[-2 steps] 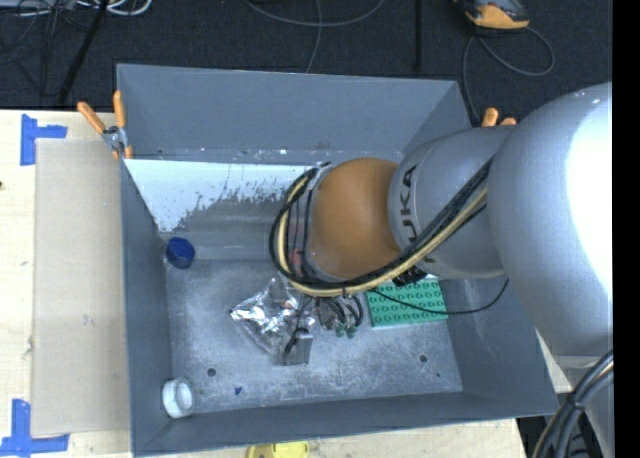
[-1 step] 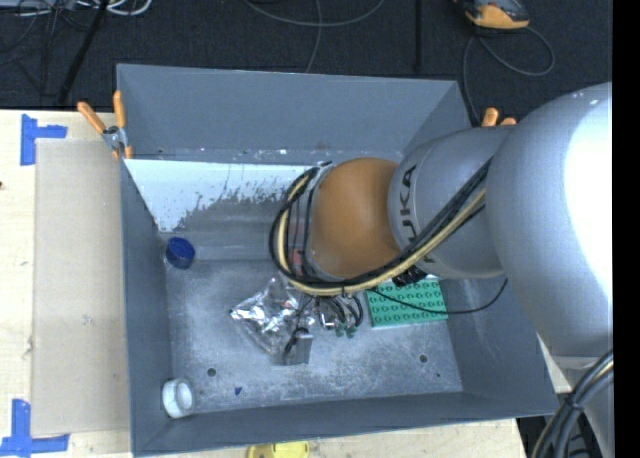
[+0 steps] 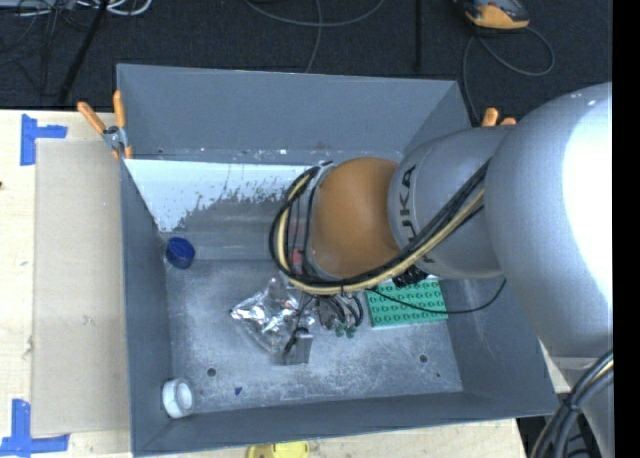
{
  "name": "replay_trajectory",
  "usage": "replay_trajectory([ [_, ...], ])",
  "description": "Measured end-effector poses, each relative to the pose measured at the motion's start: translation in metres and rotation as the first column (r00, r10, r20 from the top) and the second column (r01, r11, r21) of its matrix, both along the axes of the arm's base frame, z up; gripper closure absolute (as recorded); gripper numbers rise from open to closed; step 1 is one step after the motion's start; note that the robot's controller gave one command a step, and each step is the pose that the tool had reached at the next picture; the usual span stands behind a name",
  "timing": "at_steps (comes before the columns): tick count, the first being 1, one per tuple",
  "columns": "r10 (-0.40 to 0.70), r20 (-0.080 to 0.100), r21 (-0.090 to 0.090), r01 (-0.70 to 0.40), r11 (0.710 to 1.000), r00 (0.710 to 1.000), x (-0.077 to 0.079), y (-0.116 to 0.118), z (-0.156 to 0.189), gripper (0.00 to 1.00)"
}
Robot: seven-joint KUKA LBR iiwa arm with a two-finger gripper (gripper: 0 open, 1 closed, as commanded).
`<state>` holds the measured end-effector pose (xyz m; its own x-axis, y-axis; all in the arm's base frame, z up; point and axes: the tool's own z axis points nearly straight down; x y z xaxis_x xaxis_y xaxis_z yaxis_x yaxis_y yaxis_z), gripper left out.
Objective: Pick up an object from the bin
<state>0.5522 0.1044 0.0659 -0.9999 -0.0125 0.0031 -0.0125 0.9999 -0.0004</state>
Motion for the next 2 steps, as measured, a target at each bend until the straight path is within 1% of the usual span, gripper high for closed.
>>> replay_trajectory([
  [1, -0.009, 0.000, 0.001, 0.009, 1.000, 1.000, 0.0001, -0.0004, -0.0001, 0.00],
  [2, -0.010, -0.001, 0.001, 0.010, 1.000, 1.000, 0.0001, -0.0004, 0.0000, 1.00],
])
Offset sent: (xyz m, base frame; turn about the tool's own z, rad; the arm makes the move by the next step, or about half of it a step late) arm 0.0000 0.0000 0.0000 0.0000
